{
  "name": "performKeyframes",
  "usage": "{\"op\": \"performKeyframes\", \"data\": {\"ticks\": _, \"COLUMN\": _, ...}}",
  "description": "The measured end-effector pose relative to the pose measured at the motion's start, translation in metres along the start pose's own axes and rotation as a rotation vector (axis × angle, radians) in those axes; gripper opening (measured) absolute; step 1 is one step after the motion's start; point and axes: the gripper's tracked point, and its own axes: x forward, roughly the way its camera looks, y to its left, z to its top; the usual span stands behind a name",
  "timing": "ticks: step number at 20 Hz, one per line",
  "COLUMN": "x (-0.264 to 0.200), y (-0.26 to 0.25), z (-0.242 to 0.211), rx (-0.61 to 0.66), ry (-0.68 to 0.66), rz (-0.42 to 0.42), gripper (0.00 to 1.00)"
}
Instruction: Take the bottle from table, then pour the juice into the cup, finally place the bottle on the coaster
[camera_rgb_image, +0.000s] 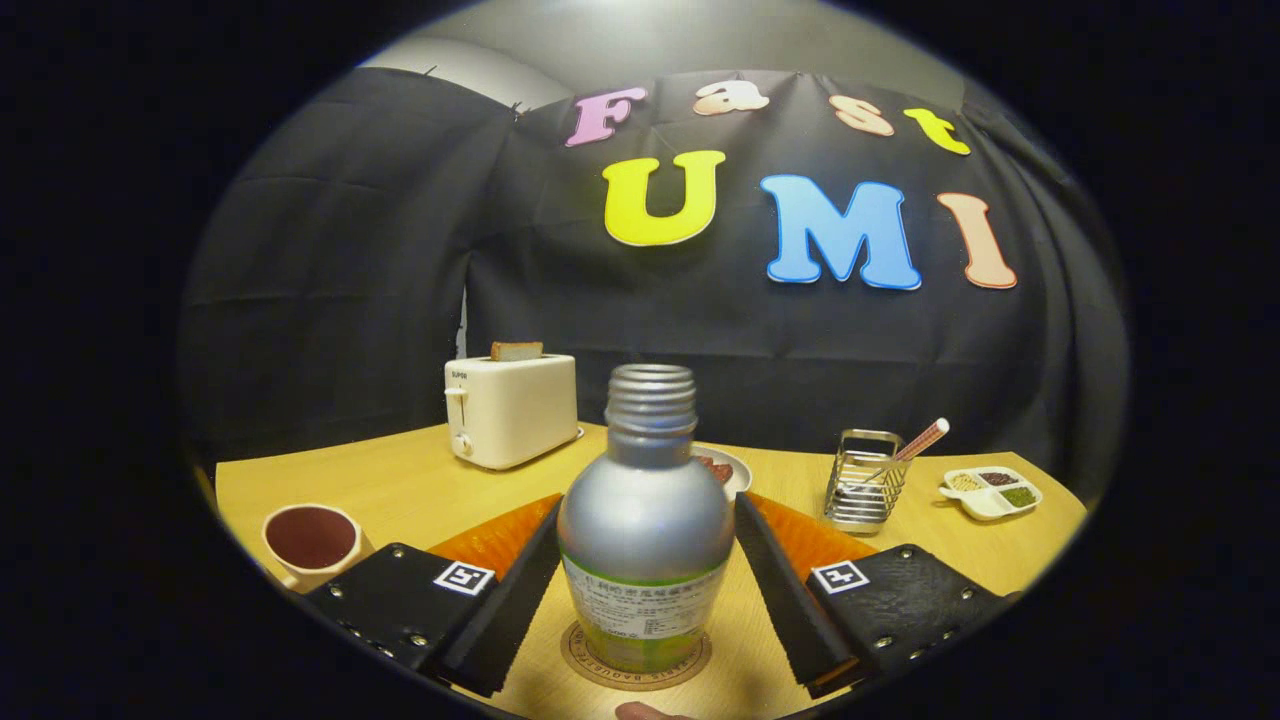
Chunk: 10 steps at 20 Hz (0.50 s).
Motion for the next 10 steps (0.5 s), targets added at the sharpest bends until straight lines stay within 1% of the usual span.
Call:
{"op": "performKeyframes", "data": {"ticks": 3, "x": -0.039, "y": -0.006, "z": 0.057, "rx": 0.043, "ry": -0.062, "rz": -0.014, "gripper": 0.99}}
{"op": "performKeyframes", "data": {"ticks": 7, "x": -0.096, "y": -0.055, "z": 0.144, "rx": -0.008, "ry": -0.109, "rz": -0.157, "gripper": 0.99}}
{"op": "performKeyframes", "data": {"ticks": 10, "x": -0.127, "y": -0.089, "z": 0.208, "rx": 0.016, "ry": -0.142, "rz": -0.232, "gripper": 0.98}}
